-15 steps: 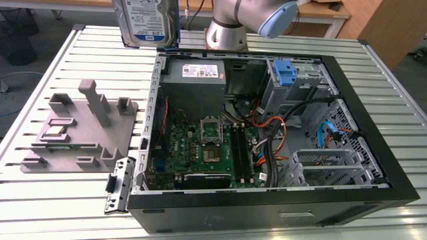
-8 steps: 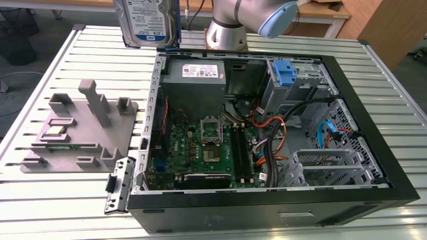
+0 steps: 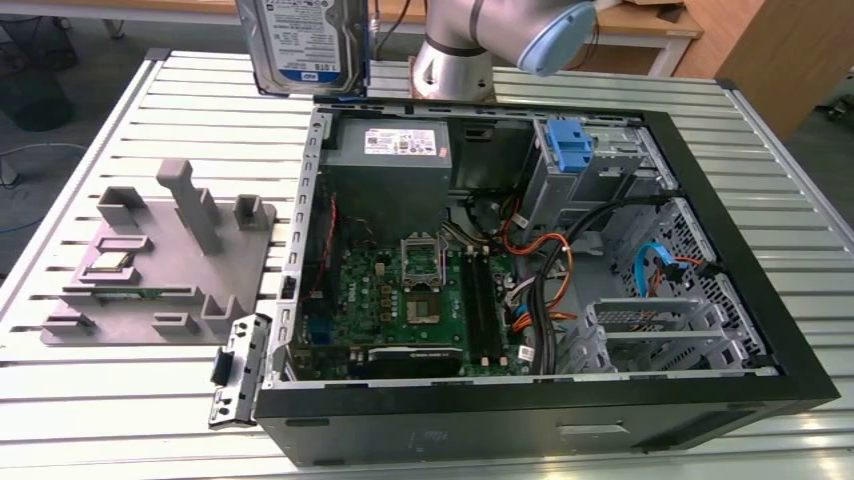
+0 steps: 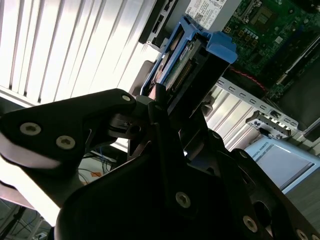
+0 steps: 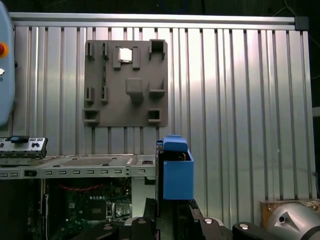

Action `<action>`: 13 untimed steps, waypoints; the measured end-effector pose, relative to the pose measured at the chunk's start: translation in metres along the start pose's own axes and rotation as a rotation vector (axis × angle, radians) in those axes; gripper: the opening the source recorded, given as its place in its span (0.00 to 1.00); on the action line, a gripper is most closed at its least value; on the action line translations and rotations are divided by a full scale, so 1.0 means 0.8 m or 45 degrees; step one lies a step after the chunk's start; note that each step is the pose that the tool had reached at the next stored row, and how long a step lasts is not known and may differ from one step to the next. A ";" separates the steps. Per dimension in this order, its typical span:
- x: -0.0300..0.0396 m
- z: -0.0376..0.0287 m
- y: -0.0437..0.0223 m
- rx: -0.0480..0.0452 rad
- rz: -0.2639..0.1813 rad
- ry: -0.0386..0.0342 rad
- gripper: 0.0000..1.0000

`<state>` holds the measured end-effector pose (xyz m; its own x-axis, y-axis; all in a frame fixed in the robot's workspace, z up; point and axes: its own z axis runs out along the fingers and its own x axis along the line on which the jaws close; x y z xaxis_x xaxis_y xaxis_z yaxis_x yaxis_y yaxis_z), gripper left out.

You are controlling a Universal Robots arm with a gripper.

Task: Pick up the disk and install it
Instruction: 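Pick up the disk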

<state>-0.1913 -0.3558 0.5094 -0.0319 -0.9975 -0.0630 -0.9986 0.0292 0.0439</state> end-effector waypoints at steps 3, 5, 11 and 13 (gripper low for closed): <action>-0.0001 -0.0002 -0.0046 0.000 0.000 0.0001 0.35; -0.0002 -0.0003 -0.0074 0.000 0.000 0.0000 0.35; -0.0005 -0.0007 -0.0146 0.000 0.000 0.0001 0.35; -0.0005 -0.0008 -0.0169 0.000 0.000 0.0001 0.35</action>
<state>-0.1778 -0.3558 0.5094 -0.0320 -0.9975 -0.0629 -0.9986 0.0292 0.0440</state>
